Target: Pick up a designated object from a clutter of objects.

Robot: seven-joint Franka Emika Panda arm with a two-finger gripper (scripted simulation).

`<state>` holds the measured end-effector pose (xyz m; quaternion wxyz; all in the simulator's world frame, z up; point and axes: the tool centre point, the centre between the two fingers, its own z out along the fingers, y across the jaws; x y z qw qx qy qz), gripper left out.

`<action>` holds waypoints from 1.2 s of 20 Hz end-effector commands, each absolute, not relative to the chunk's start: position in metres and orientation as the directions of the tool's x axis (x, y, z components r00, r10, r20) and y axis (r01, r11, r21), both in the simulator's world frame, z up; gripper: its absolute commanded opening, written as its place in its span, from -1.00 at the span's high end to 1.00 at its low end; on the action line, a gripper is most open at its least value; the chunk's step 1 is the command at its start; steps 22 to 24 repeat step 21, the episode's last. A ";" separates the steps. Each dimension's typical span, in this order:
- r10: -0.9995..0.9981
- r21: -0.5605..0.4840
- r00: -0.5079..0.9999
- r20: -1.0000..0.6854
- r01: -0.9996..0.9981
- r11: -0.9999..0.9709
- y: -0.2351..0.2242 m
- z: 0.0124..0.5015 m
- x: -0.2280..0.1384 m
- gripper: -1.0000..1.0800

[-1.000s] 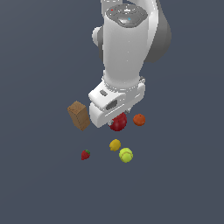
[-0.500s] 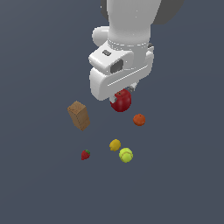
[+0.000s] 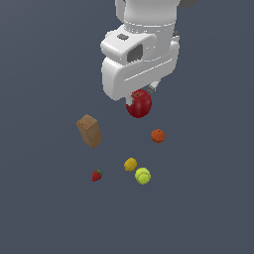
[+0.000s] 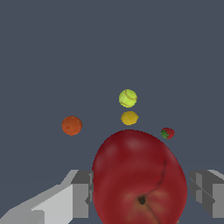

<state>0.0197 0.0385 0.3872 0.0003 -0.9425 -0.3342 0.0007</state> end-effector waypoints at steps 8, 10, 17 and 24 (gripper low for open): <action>0.630 -0.001 0.777 -0.002 0.630 -0.777 0.039 0.390 0.022 1.00; 0.630 -0.001 0.777 -0.002 0.630 -0.777 0.039 0.394 0.024 1.00; 0.630 -0.001 0.777 -0.002 0.630 -0.777 0.041 0.411 0.031 1.00; 0.630 -0.001 0.777 -0.002 0.630 -0.777 0.042 0.414 0.033 1.00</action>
